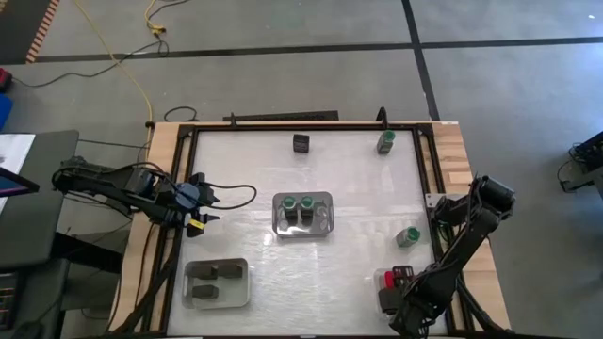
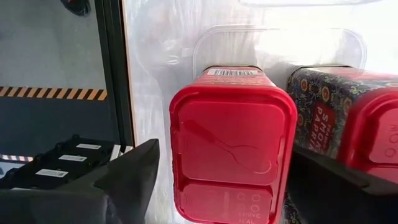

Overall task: Sort spices by type
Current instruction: Put the bottom green seasoning bottle into the black bin

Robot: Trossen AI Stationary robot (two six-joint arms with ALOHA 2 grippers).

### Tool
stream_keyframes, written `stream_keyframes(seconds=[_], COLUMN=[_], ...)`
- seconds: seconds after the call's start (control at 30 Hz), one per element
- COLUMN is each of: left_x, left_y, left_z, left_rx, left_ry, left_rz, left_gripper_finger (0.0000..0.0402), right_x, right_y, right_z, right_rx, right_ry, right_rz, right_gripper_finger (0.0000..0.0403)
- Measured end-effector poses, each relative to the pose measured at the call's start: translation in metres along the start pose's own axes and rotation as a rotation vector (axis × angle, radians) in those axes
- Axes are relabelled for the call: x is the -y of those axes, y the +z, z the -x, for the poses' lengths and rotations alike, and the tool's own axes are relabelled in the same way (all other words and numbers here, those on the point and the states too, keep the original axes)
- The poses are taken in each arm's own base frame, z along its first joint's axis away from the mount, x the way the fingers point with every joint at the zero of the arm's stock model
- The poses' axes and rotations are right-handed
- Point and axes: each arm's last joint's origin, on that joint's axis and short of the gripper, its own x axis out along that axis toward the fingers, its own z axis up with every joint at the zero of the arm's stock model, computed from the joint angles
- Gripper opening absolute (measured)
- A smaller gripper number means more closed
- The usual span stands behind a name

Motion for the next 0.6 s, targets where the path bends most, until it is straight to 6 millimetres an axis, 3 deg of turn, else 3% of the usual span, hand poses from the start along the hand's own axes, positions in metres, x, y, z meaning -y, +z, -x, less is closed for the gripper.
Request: stream_keyframes(seconds=[0.33,0.6], left_x=[0.000,0.000], left_y=[0.000,0.000], left_z=[0.000,0.000], left_rx=[0.000,0.001], left_ry=[0.000,0.000], left_rz=[0.004,0.004], left_gripper_finger=[0.0240,0.0240], right_x=[0.001,-0.001], right_y=[-0.003,-0.004], right_z=[0.004,0.025], right_rx=[-0.007,0.032], right_ry=[-0.008,0.043], right_rz=[0.002,0.001], right_gripper_finger=[0.0368,0.0368])
